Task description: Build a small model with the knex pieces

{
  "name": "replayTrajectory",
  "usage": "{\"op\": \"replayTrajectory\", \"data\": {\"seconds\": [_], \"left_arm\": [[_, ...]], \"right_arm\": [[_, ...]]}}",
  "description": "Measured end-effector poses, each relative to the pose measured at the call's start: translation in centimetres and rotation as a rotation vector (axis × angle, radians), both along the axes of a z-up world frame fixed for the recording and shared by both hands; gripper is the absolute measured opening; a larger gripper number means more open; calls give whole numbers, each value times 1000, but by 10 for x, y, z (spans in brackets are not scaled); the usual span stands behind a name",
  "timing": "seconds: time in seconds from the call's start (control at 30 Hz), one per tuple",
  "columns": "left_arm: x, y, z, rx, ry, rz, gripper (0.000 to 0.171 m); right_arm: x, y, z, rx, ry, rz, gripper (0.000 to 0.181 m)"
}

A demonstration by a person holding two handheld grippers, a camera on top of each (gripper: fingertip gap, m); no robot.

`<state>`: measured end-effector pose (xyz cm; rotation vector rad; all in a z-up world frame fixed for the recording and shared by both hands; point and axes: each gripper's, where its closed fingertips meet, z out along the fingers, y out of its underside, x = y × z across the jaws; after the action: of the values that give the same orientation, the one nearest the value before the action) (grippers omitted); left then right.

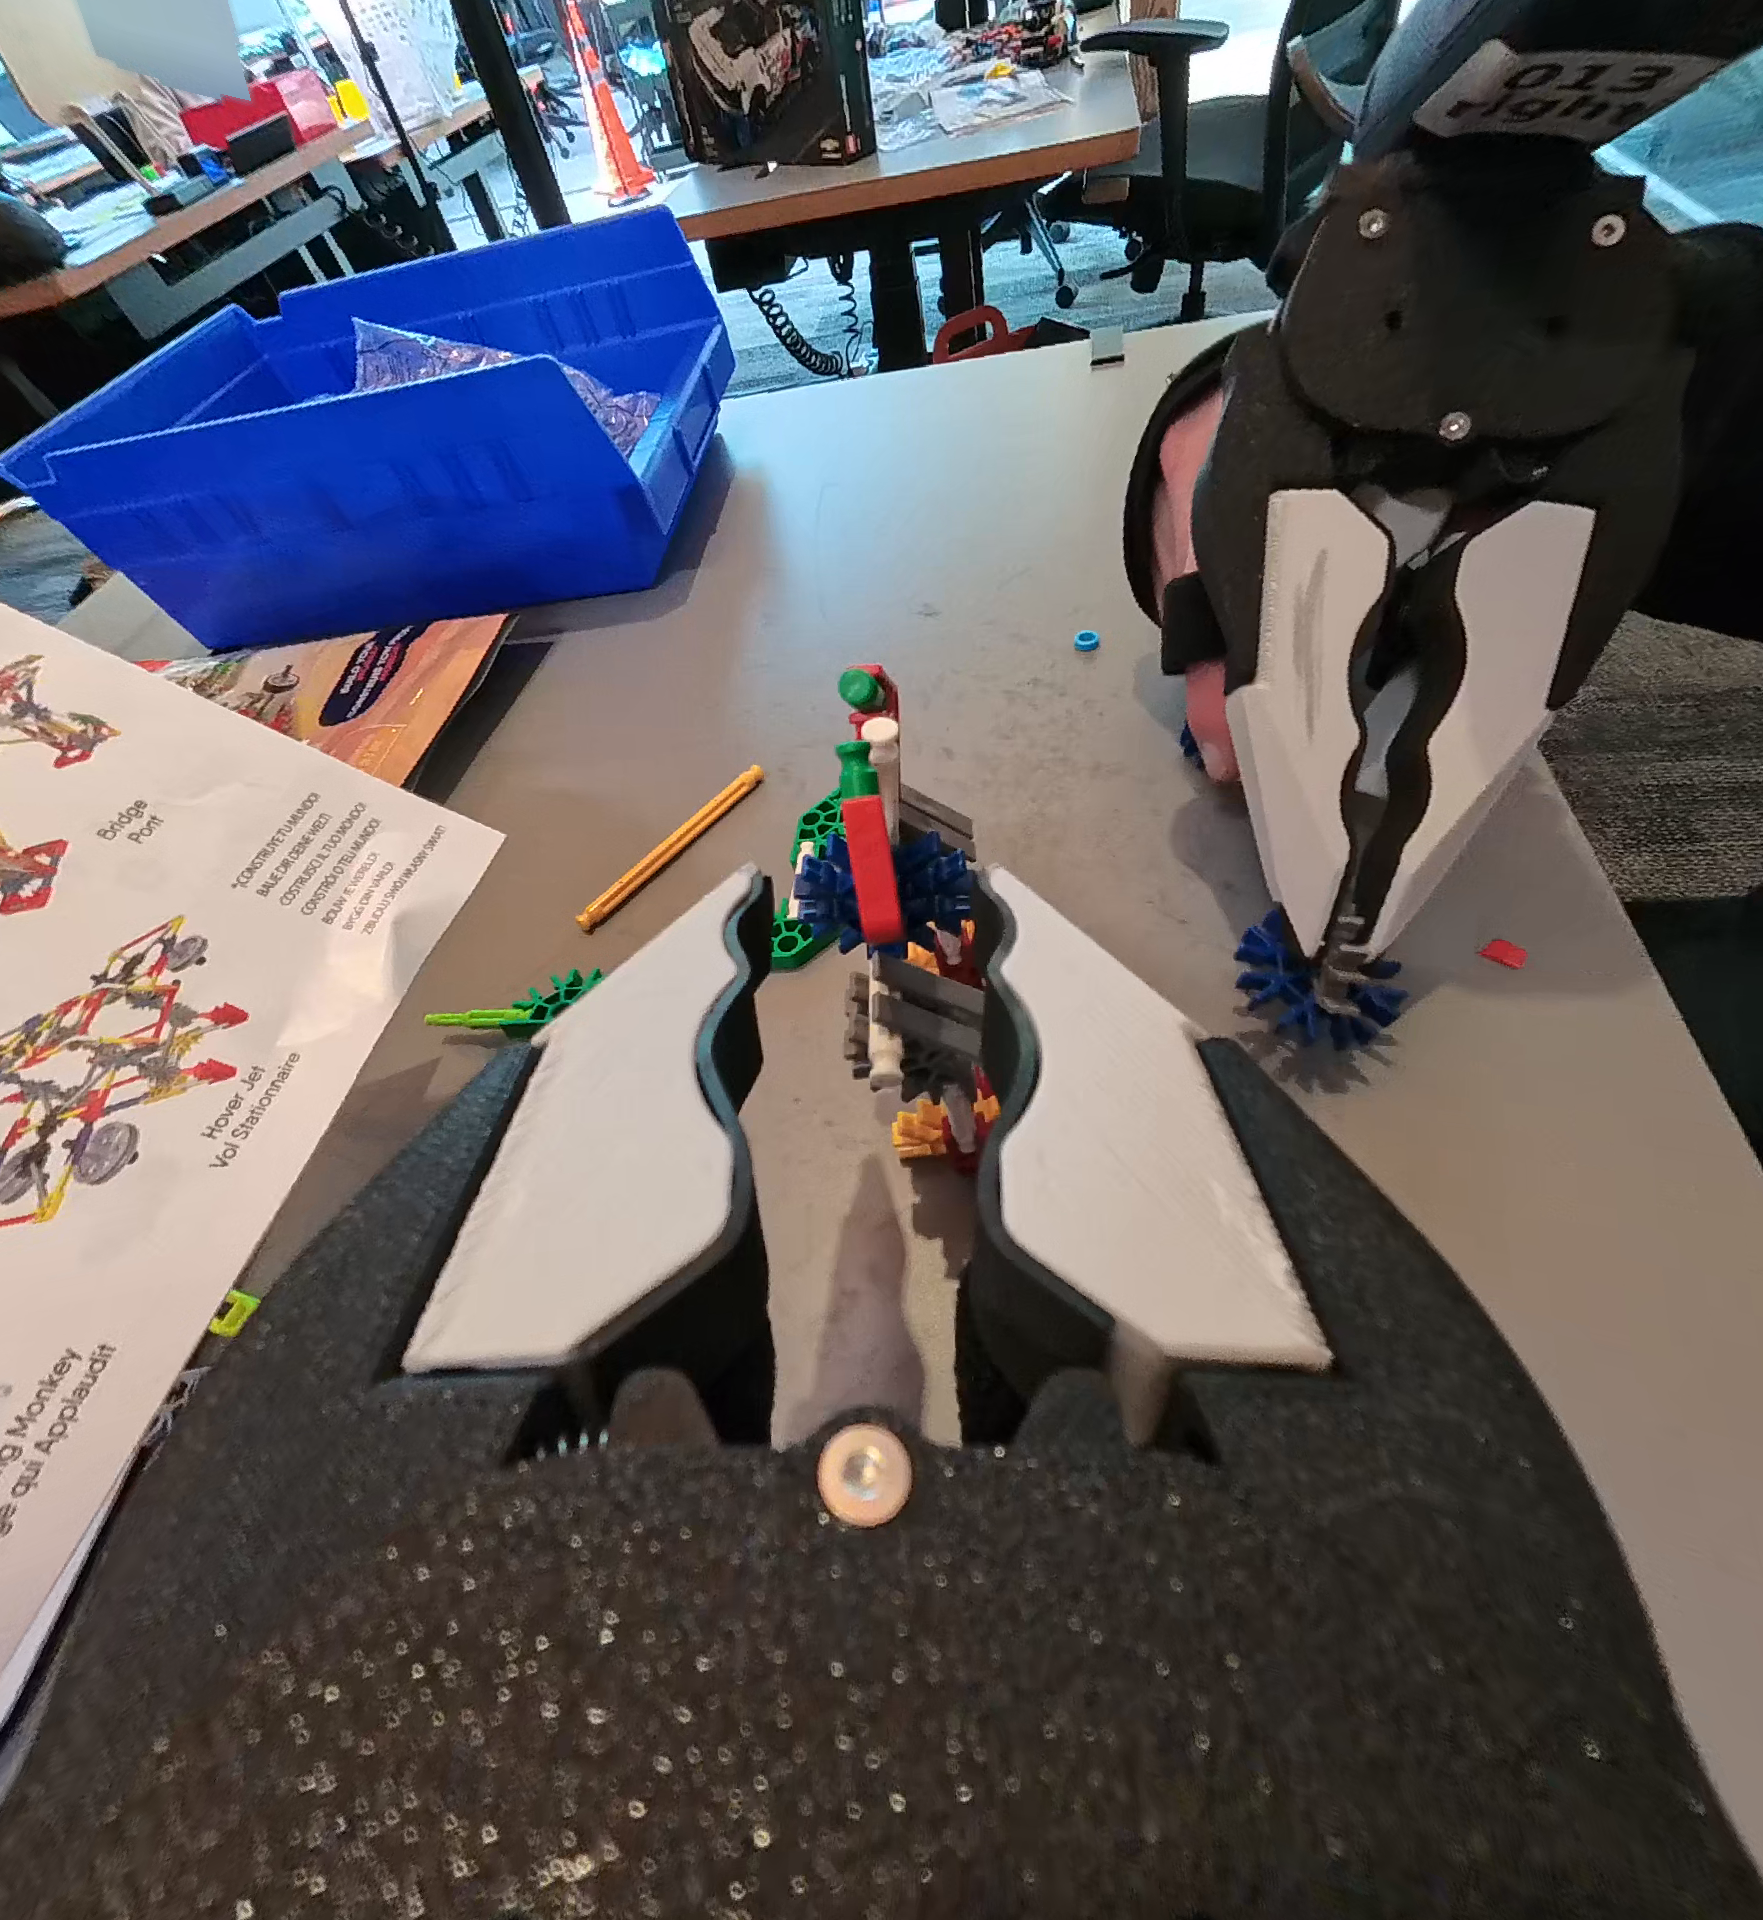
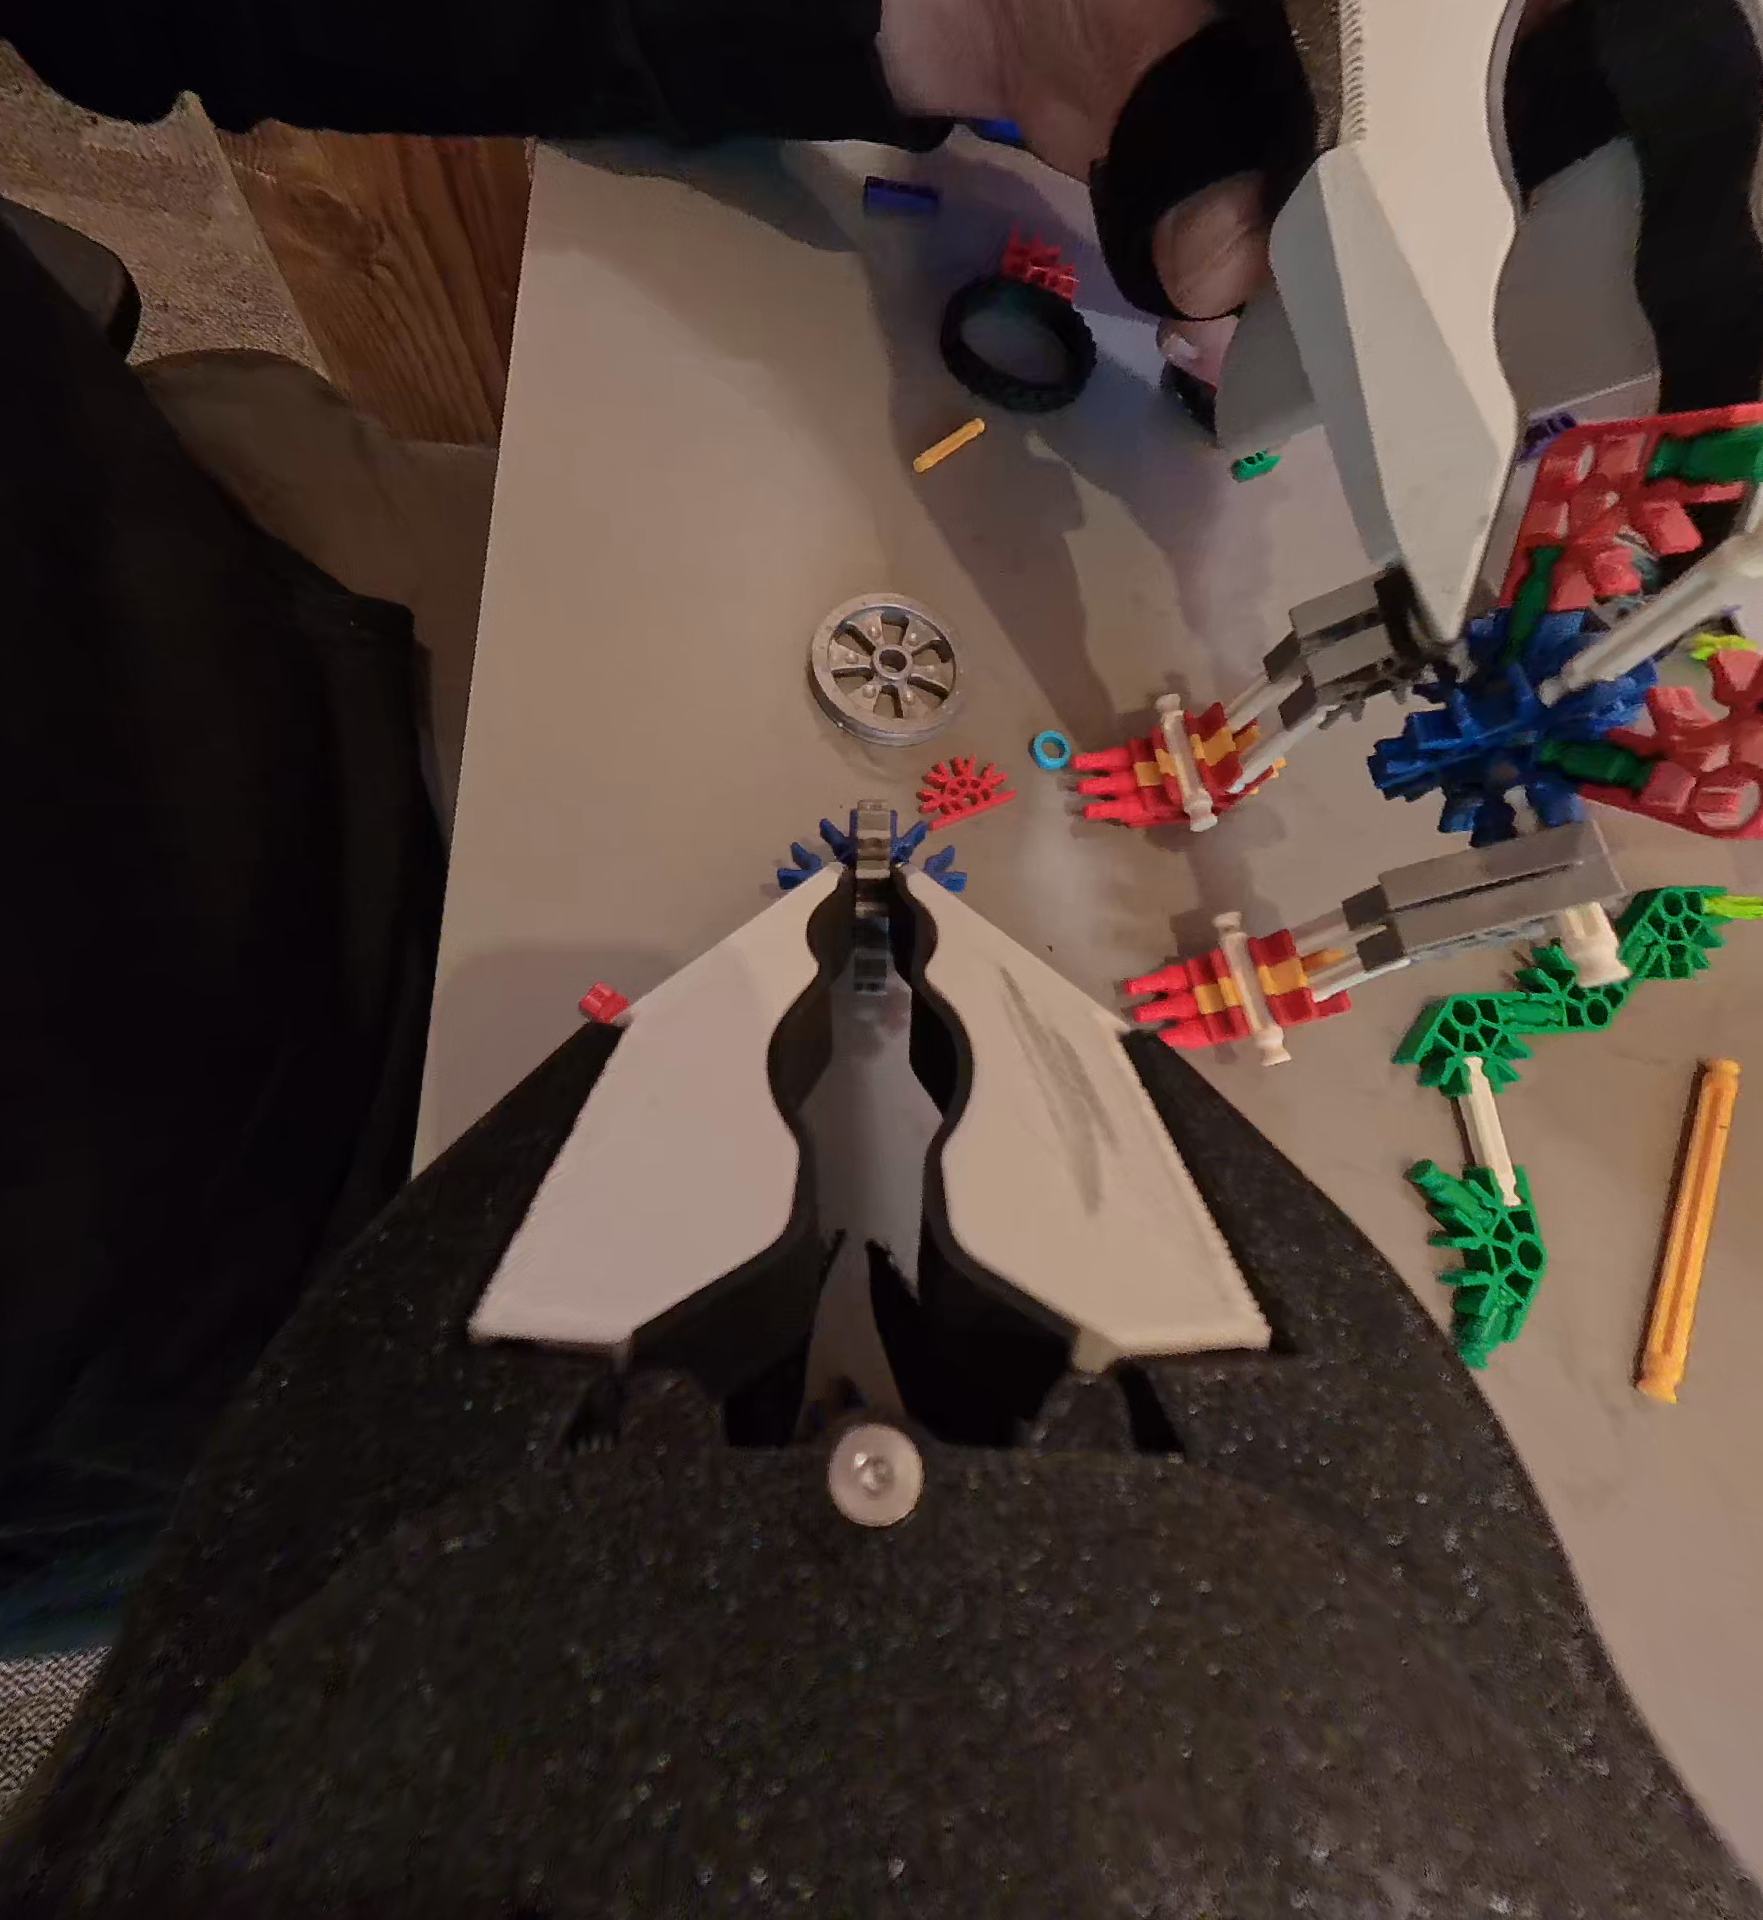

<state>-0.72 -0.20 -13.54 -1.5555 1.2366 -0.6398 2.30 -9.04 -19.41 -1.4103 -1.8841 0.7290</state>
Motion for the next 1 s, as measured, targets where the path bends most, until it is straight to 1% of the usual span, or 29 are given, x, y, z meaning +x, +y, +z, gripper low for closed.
{"op": "replayTrajectory", "data": {"seconds": [0.13,0.5,0.77,1.0], "left_arm": [[0,0,-3,-5,9,-1,37],[2,1,-10,-24,31,-7,37],[1,2,-8,-22,22,-4,37],[2,2,-10,-24,29,-6,37]], "right_arm": [[3,7,2,12,13,-24,6],[11,34,28,26,146,-121,6],[12,39,58,0,287,-136,6],[13,52,83,-12,412,-180,6]]}}
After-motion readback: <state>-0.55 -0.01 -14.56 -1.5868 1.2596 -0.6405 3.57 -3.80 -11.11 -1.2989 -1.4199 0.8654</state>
